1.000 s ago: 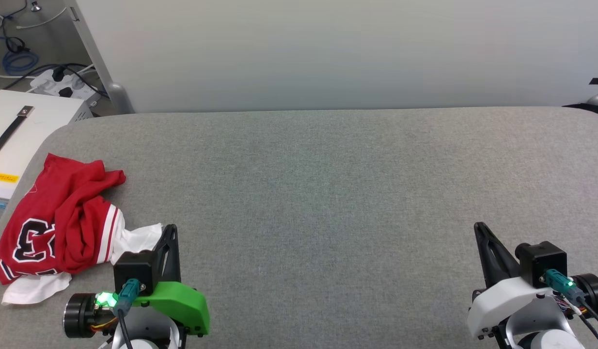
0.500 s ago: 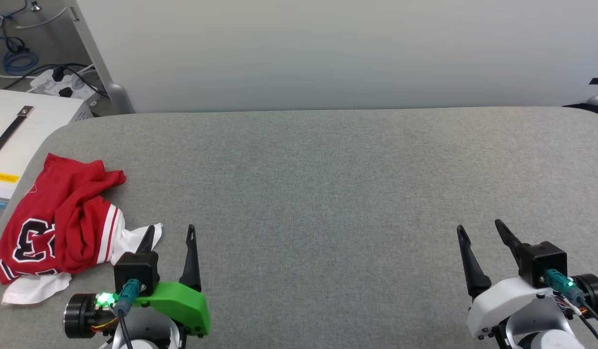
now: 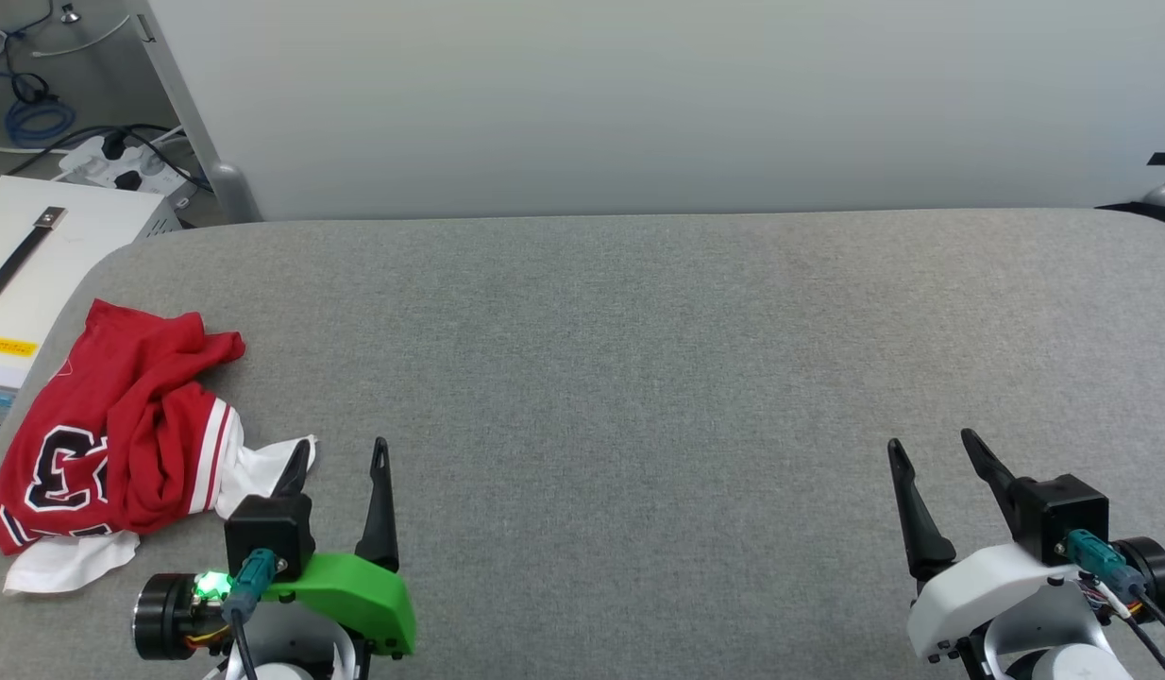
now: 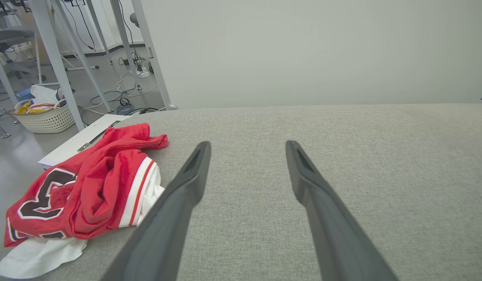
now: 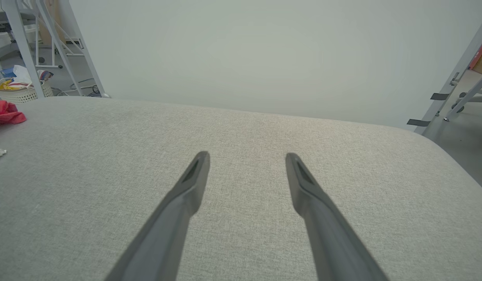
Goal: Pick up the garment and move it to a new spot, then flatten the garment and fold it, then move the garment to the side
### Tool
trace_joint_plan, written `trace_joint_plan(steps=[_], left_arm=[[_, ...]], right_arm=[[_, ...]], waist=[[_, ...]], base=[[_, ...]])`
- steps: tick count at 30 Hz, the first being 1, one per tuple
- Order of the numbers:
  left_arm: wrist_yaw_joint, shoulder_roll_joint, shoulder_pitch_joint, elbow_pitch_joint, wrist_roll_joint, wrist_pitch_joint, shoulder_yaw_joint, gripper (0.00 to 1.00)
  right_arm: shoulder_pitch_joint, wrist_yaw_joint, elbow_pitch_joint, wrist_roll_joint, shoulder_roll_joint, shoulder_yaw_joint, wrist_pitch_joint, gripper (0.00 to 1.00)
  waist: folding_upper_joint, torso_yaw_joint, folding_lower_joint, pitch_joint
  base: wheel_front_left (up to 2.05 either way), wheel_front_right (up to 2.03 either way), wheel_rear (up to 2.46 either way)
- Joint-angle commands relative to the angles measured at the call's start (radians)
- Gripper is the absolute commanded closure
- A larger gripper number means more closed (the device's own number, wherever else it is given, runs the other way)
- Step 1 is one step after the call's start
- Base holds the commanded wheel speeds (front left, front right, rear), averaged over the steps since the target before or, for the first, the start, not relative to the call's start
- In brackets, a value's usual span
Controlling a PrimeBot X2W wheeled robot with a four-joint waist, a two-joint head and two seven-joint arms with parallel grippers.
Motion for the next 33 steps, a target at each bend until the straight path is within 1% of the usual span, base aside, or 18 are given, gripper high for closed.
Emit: trace_joint_plan(steps=[1, 33], left_arm=[[-0.007, -0.001, -0.012, 0.002, -0.009, -0.014, -0.003, 0.0], [-0.023, -0.002, -0.043, 0.046, -0.06, -0.08, -0.027, 0.0]], right_arm=[[-0.009, 0.0, 0.003, 0.015, 0.0, 0.002, -0.012, 0.0], [-0.018, 0.0, -0.013, 0.083, 0.0, 0.005, -0.068, 0.0]], waist=[[0.0, -0.001, 0.0, 0.001], [0.0, 0.0, 0.0, 0.011]], base=[[0.0, 0.0, 0.0], [0.0, 0.0, 0.0]])
